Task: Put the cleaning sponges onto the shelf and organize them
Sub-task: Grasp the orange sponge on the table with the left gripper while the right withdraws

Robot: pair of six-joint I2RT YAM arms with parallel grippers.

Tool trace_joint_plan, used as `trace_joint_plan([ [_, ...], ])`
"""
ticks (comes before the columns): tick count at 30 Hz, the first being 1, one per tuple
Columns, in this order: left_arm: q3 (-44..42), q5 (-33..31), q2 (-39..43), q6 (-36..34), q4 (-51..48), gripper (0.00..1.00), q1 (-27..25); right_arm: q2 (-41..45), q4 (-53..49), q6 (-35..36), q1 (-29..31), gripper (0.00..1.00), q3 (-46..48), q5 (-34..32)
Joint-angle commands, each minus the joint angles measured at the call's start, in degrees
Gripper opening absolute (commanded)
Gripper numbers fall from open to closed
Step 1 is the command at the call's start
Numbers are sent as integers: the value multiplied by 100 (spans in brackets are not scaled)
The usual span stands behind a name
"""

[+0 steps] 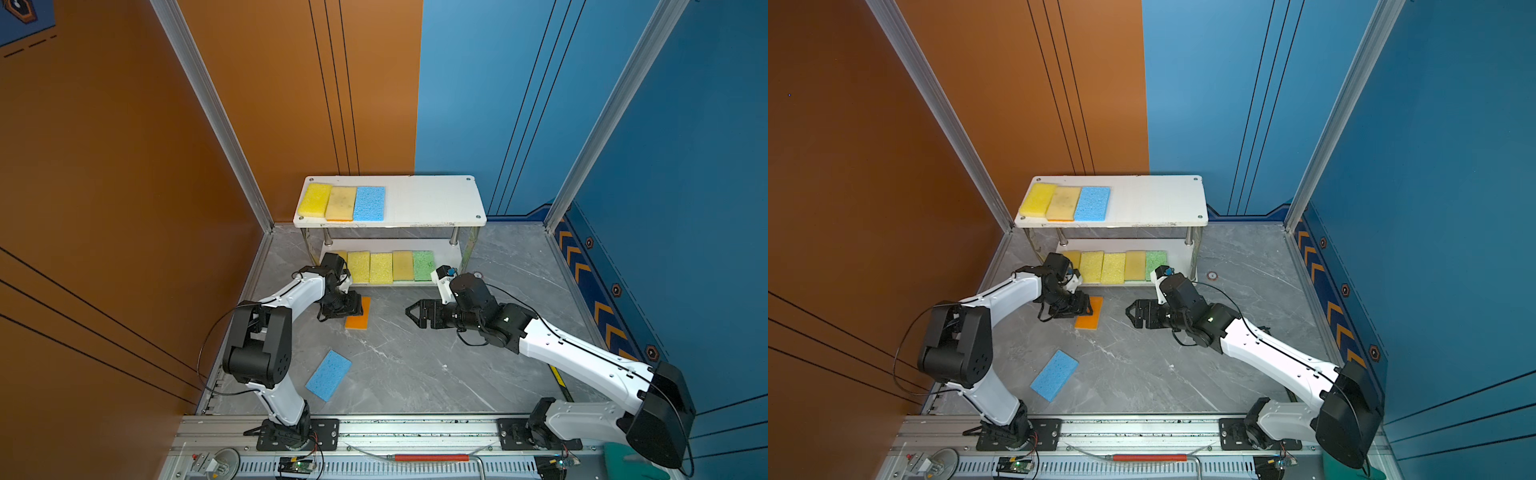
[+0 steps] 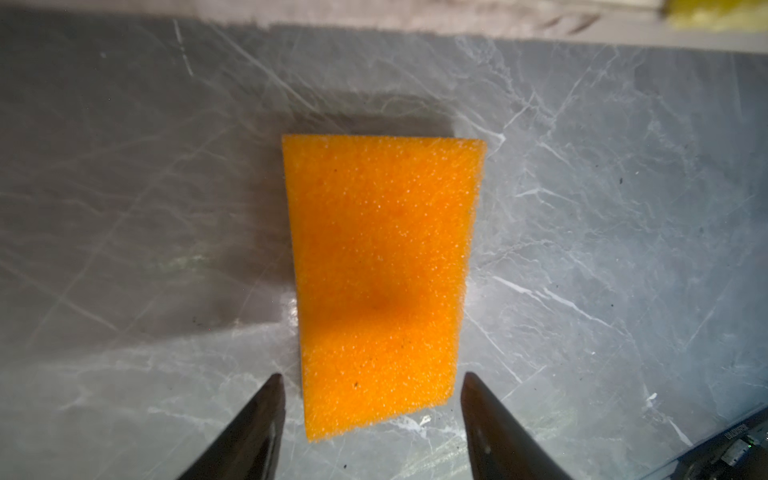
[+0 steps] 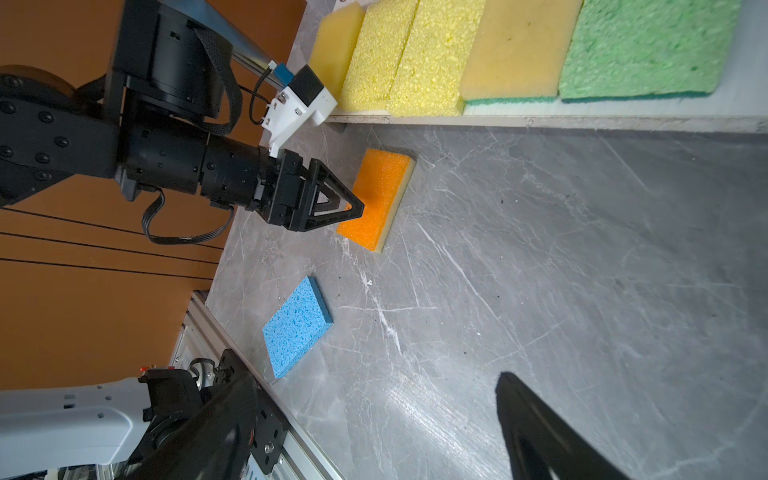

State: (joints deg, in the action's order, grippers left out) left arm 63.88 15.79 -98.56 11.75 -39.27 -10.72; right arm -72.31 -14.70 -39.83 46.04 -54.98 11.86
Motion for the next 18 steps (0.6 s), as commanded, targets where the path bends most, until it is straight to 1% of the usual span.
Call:
trace_joint_plan([
  [1,108,-60,-157,-111,-178,65,74,134,167,-40,-25,91,110,59],
  [3,122,-9,-211,-111,-176,63,108,155,191,-66,-27,91,127,54],
  [10,67,84,-348,-94,-179,45,36,256,241,-147,-26,91,171,32],
  [13,18,116,-374,-68,-178,34,1,345,244,-158,-33,92,222,-12],
  [14,-2,125,-384,-59,-179,27,-3,375,244,-165,-34,91,240,-32],
  [18,-58,370,-414,-25,-176,8,-32,467,241,-180,-51,92,293,-34],
])
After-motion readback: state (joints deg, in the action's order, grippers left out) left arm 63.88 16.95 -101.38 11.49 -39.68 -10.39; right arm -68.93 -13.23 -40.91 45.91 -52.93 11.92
